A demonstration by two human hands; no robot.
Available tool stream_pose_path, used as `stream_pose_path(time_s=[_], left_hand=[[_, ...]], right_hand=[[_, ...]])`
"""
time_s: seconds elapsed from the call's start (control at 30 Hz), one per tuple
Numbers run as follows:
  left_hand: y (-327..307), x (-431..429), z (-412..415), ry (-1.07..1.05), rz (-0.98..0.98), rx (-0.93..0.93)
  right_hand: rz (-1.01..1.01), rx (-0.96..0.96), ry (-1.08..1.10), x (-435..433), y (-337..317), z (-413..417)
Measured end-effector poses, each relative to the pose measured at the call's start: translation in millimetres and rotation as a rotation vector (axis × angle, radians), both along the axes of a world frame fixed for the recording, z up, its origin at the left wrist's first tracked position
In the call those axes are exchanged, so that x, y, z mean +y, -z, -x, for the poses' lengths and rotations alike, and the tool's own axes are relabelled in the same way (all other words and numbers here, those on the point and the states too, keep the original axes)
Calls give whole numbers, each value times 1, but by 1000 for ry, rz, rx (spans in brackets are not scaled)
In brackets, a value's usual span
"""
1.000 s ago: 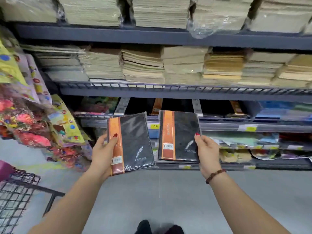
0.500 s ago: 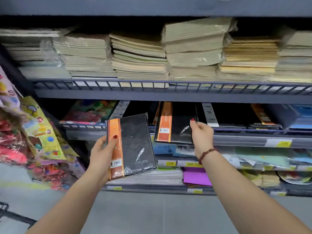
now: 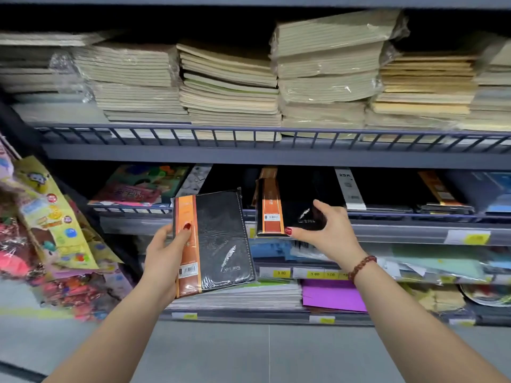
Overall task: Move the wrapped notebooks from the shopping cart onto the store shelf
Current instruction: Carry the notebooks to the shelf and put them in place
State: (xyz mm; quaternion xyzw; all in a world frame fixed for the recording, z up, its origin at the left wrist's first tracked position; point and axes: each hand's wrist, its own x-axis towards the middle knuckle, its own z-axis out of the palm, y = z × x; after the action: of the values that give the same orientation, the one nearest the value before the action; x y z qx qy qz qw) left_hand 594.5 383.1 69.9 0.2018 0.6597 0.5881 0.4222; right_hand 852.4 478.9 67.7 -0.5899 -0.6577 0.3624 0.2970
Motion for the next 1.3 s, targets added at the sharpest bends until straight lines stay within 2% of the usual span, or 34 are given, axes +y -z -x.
stream_pose_path(time_s=[0.13, 0.3, 0.43, 0.53, 0.9, 1.1, 1.23, 1.3], left_hand=[[3, 1, -2, 8, -11, -19], [16, 5, -2, 11, -41, -8], [27, 10, 2, -18, -66, -2], [33, 11, 3, -37, -89, -10], [43, 8, -6, -52, -99, -24], [37, 12, -9, -51, -85, 7], [33, 18, -11, -60, -64, -7], [29, 20, -12, -57, -59, -16]], right_hand=[[-114, -34, -7, -6, 9, 3], [-322, -76, 102, 12, 34, 14], [-443, -37, 149, 31, 46, 28], [-532, -100, 152, 39, 52, 32], [-395, -387, 57, 49, 36, 28], [-408, -604, -50, 46, 34, 23], [-495, -856, -152, 47, 43, 19], [-468, -875, -188, 46, 42, 19]])
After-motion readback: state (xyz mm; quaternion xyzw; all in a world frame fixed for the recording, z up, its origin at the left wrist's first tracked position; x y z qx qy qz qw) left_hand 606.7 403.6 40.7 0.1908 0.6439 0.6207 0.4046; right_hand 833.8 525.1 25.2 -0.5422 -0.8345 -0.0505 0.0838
